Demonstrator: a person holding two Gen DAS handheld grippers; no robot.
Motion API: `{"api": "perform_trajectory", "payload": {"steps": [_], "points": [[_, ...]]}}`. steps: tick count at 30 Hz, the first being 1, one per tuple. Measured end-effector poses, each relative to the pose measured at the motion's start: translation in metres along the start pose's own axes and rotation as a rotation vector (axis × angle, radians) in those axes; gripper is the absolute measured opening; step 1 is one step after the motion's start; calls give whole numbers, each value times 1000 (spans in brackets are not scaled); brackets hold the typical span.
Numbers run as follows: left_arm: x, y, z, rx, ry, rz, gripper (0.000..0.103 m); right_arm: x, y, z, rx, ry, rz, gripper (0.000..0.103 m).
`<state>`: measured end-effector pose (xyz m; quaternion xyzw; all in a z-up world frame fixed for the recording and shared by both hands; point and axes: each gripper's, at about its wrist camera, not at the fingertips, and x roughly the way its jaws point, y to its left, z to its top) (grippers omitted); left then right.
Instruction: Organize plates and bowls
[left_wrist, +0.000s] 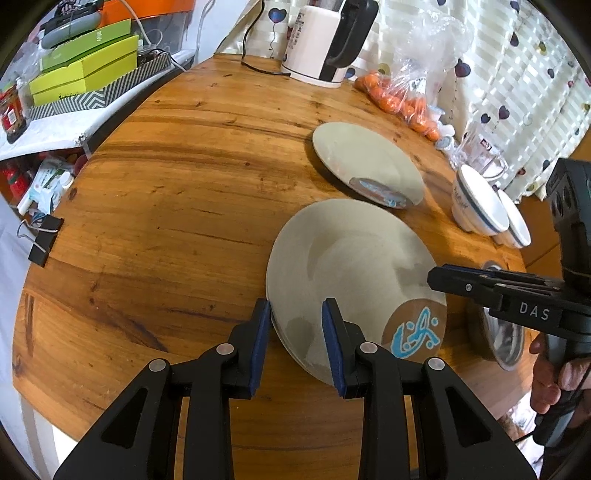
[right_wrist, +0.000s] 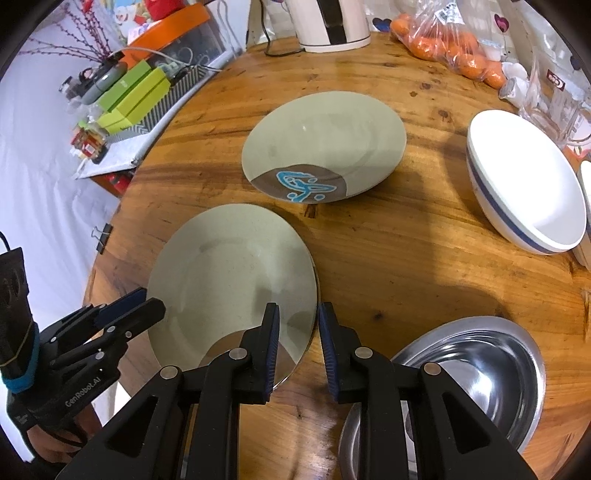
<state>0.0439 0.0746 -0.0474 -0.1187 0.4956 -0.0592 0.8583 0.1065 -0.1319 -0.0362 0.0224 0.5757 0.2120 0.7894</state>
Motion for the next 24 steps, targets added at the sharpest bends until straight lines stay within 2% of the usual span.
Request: {"api": "perform_trajectory", "payload": {"steps": [14,24], "points": [[10,3,4,-21,24,-9,30,7,-1,-2,7,19,12,23],[9,5,4,-28,22,3,36,9,5,-2,-5,21,16,23]]}}
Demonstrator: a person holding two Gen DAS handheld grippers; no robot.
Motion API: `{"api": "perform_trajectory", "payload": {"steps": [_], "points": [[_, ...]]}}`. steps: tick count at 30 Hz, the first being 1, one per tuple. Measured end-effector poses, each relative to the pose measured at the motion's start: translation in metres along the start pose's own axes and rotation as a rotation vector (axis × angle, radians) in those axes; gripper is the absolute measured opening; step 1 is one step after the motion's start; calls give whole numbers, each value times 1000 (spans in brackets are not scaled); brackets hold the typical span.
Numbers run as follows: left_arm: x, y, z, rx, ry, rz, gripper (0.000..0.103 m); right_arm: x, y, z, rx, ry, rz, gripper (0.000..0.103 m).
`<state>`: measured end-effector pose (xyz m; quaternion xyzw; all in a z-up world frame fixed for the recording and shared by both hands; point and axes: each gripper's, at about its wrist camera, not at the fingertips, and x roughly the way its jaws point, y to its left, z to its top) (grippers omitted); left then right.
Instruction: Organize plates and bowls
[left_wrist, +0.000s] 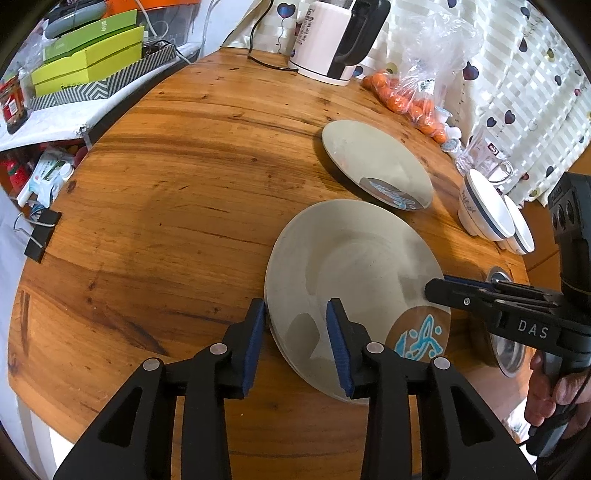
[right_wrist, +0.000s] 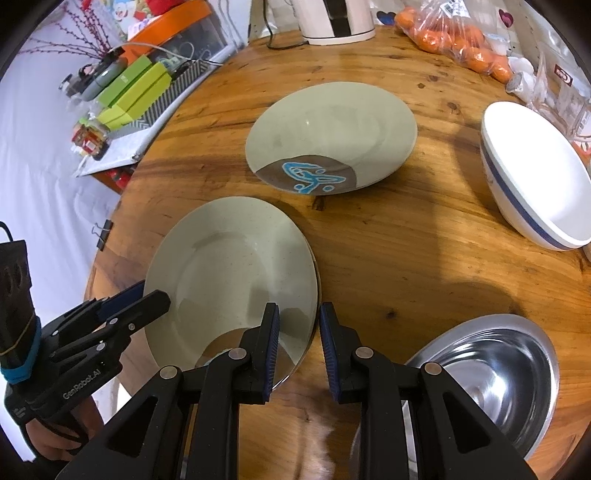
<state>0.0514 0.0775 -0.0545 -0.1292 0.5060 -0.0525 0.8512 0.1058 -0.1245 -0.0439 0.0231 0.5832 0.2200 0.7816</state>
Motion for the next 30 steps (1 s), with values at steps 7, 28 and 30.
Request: {"api": "perform_trajectory", "payload": {"steps": [7,28,30], "points": [[-4,4,-3,0,-1,4,38,1,5,-3,-9,3,6,23],[-27,4,22,27,-95,-20,40,-54,-19,5,86,-167,52,43],[-28,0,26,40,-100,-18,40,-56,-20,5,92,-171,53,43]]}}
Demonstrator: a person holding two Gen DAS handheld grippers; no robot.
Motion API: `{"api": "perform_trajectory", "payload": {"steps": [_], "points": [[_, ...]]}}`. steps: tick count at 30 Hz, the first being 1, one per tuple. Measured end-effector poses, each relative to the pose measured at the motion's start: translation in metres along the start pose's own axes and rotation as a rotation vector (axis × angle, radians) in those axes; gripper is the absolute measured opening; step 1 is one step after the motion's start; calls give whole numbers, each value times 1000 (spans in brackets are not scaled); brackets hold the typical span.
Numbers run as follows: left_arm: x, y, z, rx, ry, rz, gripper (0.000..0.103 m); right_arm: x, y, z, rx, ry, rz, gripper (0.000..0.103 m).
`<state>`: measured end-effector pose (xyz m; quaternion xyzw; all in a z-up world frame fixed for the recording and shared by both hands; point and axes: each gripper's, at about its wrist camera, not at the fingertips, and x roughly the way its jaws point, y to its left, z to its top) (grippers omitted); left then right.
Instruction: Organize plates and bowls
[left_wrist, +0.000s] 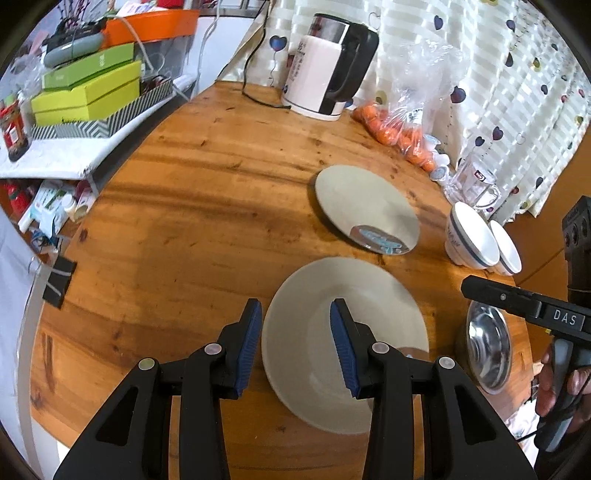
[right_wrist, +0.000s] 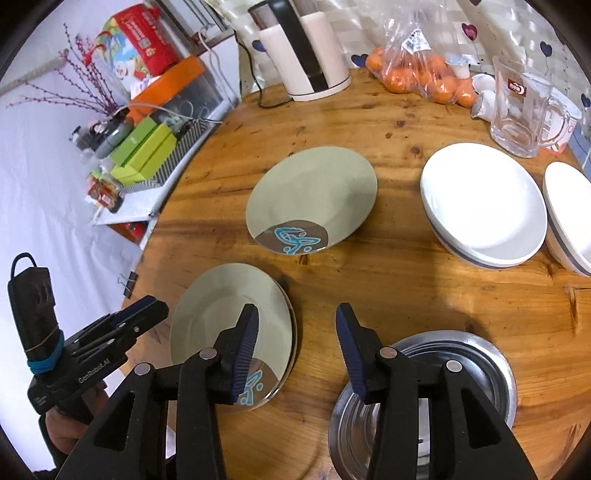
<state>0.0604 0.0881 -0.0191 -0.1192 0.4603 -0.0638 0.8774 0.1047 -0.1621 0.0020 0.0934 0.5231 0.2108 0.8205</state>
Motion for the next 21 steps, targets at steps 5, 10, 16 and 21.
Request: {"api": "perform_trajectory", "payload": {"steps": [5,10,16,21], "points": [[-1,-8,8,24,-12,-1,40,-1,-4,2,16,-3,2,43],[1,-14,13,41,-15,0,40,-1,-6,4,20,-6,-7,43],[7,-17,17,54,-7,-4,40,0,-9,7,28,-10,-9,43],[9,-20,20,59,-5,-5,40,3,-10,9,31,-5,-10,43]]}}
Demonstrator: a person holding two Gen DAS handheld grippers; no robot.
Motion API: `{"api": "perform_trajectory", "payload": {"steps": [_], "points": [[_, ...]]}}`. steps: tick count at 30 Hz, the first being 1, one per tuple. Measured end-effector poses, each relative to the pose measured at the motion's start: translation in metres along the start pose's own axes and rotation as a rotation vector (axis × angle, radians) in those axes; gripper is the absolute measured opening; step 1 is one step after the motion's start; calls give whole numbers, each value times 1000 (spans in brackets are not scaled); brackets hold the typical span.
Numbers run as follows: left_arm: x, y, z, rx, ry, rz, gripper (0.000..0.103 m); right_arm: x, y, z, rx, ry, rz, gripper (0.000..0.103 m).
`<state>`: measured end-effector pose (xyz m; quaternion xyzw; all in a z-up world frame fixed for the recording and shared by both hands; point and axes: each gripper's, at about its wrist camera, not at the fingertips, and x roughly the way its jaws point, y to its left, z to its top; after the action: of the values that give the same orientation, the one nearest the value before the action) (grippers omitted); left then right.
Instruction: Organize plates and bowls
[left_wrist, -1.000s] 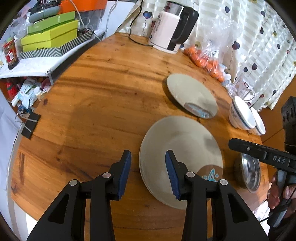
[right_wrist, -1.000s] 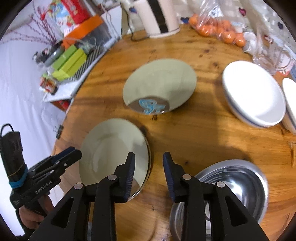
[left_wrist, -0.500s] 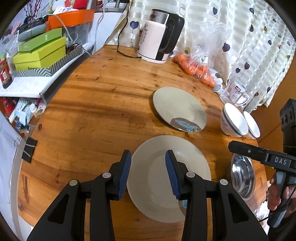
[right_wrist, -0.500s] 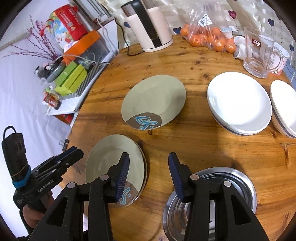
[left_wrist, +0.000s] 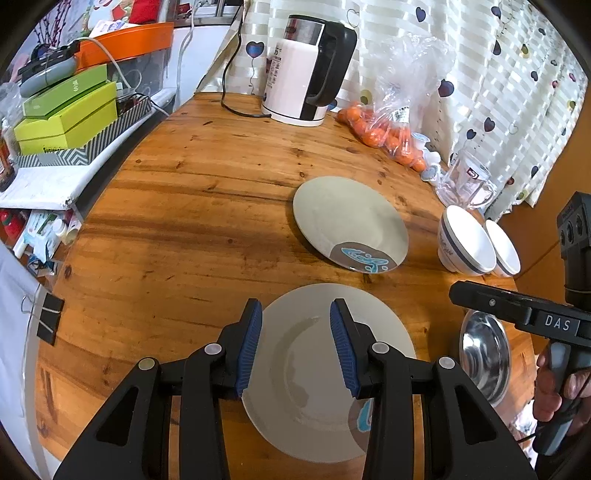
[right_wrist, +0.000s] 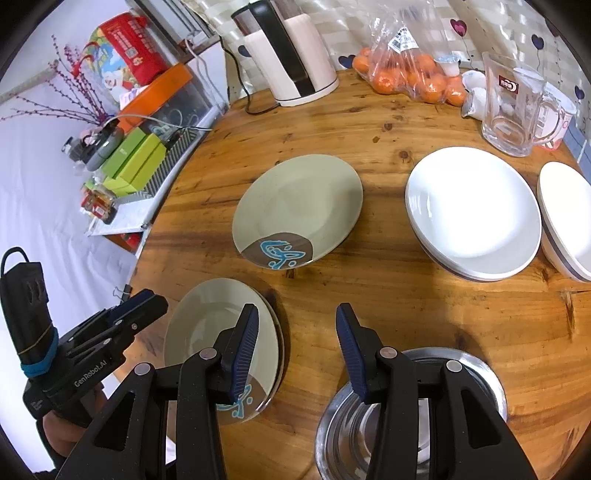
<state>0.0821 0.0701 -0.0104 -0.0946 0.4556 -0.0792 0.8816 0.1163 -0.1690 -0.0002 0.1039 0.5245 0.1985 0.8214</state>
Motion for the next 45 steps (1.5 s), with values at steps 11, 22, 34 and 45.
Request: {"api": "perform_trajectory", "payload": {"steps": [11,22,34,45], "points": [[8,-2,8,12,6,-10,40,3,2,3,4,-2,-3,43],[17,-3,23,26,14,-29,40,8,-1,16,27,-15,-5,43],[33,-1,49,34,33,-71,40,13,-6,30,65,-26,-9,43],[52,7,66,18,56,-107,40,29,-11,42,87,-6,-20,43]]}}
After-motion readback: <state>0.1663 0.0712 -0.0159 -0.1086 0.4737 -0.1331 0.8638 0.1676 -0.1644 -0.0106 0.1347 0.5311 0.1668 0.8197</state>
